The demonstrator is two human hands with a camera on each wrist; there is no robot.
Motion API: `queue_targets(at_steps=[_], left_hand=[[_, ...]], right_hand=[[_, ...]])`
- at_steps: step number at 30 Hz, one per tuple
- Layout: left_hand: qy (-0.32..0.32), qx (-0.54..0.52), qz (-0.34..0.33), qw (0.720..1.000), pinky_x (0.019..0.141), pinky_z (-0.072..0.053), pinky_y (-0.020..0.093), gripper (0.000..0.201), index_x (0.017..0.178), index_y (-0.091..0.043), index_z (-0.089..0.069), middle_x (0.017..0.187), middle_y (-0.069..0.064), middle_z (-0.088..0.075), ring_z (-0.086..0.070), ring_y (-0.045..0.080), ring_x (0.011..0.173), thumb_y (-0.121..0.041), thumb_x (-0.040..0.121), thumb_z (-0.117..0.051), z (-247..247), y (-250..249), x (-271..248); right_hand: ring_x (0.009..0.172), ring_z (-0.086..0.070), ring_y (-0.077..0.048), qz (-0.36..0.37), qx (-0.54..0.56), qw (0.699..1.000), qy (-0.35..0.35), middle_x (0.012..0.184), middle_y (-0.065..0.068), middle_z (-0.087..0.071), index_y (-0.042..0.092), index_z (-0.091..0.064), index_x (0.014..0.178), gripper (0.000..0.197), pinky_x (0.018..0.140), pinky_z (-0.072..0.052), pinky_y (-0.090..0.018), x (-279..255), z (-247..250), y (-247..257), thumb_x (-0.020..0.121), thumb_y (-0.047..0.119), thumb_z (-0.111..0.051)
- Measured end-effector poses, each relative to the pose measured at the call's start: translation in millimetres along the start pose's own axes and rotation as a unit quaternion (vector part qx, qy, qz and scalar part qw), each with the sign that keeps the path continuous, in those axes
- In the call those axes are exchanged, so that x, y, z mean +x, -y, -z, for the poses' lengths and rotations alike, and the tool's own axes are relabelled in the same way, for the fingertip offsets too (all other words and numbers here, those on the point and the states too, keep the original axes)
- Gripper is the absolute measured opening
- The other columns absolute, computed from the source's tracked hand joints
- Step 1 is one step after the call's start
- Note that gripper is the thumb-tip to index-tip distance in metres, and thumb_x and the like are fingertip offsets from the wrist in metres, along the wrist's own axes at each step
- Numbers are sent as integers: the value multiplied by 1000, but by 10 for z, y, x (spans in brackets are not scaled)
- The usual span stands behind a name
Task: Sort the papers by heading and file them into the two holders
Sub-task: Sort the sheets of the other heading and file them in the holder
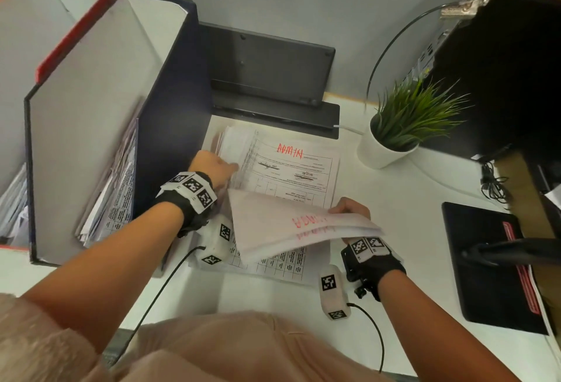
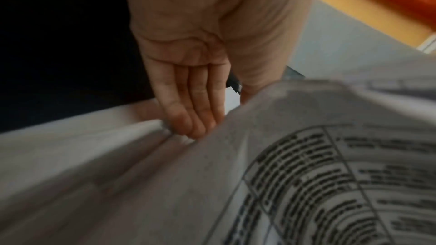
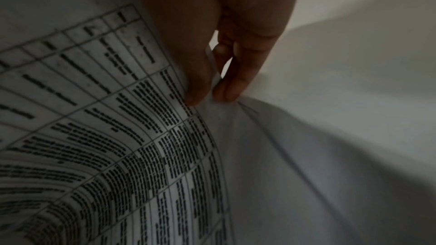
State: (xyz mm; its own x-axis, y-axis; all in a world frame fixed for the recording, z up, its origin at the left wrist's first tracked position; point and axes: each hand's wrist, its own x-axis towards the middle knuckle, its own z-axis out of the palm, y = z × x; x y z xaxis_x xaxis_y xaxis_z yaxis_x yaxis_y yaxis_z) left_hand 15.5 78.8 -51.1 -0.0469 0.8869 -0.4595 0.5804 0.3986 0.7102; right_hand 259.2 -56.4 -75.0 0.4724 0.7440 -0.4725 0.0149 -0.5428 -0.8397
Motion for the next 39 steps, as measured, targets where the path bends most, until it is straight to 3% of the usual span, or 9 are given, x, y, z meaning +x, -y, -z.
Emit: queue_targets(at_steps=[2, 5, 16, 23, 26, 30, 34, 37, 39], left_hand=[[18, 77, 5, 997, 59, -50, 26, 31, 73, 0, -65, 61, 8, -61, -55, 19, 52, -29, 73, -78, 0, -8, 1], [20, 150, -22, 988, 51, -46, 23, 38, 73, 0, -67, 61, 4, -62, -55, 14, 52, -35, 67, -81, -2, -64, -44], [26, 140, -98, 985, 74, -50, 32, 22, 80, 3, -70, 80, 13, -66, -62, 28, 79, -16, 87, -63, -10, -54, -173], [-69, 32, -248, 966, 80, -51, 24, 24, 103, -11, -71, 102, 9, -68, -64, 19, 88, 1, 88, -56, -59, 80, -364], [-34, -81, -219, 972, 63, -53, 28, 28, 78, -27, -67, 93, 0, -67, -63, 17, 74, -4, 89, -56, -86, 123, -358], [-20, -184, -155, 970, 80, -49, 41, 37, 65, -24, -58, 90, 4, -66, -60, 29, 89, 3, 87, -45, -87, 133, -333], [38, -269, -95, 958, 79, -49, 34, 41, 54, -20, -57, 81, 4, -70, -62, 25, 83, 7, 80, -41, -99, 102, -313], [71, -275, -88, 955, 66, -45, 28, 33, 62, -16, -57, 78, 3, -67, -58, 19, 75, 2, 83, -40, -81, 64, -316], [87, -276, -75, 954, 65, -46, 27, 27, 74, -19, -62, 80, 1, -67, -61, 18, 75, -15, 91, -42, -72, 54, -320]], right_hand=[[33, -45, -6, 11, 34, 999, -8, 40, 4, -48, 16, -51, 35, 55, 34, -32, -12, -26, 15, -6, 75, -21, -47], [52, -48, -16, 46, -29, 999, -2, 56, -4, -52, 12, -52, 46, 42, 41, -40, -15, -34, -6, -17, 78, -14, -55], [52, -51, -3, 127, -63, 989, -41, 62, 2, -52, 16, -48, 55, 41, 45, -39, -3, -48, -32, 55, 74, -18, -61], [65, -50, -10, 8, -188, 982, -11, 76, 1, -55, 20, -53, 70, 24, 61, -40, -19, 42, -16, 68, 76, 29, -74], [86, -59, -24, 51, -281, 958, -35, 93, -12, -61, 4, -60, 94, 39, 74, -41, -27, 58, -28, 69, 78, 38, -72], [86, -58, -21, 77, -88, 988, -100, 98, -10, -62, -2, -55, 104, 55, 74, -43, -26, -18, -40, 29, 61, 12, -86], [85, -56, -12, 87, -36, 992, -83, 99, -1, -59, 4, -56, 107, 54, 75, -44, -16, -44, -65, 32, 60, 1, -84], [84, -58, -12, 82, -18, 995, -54, 101, -4, -63, 7, -61, 100, 36, 70, -44, -5, -53, -78, 44, 69, 6, -80], [93, -60, -20, 71, -31, 995, -67, 104, -11, -66, 0, -62, 102, 37, 79, -49, -22, -46, -93, 68, 74, 20, -77]])
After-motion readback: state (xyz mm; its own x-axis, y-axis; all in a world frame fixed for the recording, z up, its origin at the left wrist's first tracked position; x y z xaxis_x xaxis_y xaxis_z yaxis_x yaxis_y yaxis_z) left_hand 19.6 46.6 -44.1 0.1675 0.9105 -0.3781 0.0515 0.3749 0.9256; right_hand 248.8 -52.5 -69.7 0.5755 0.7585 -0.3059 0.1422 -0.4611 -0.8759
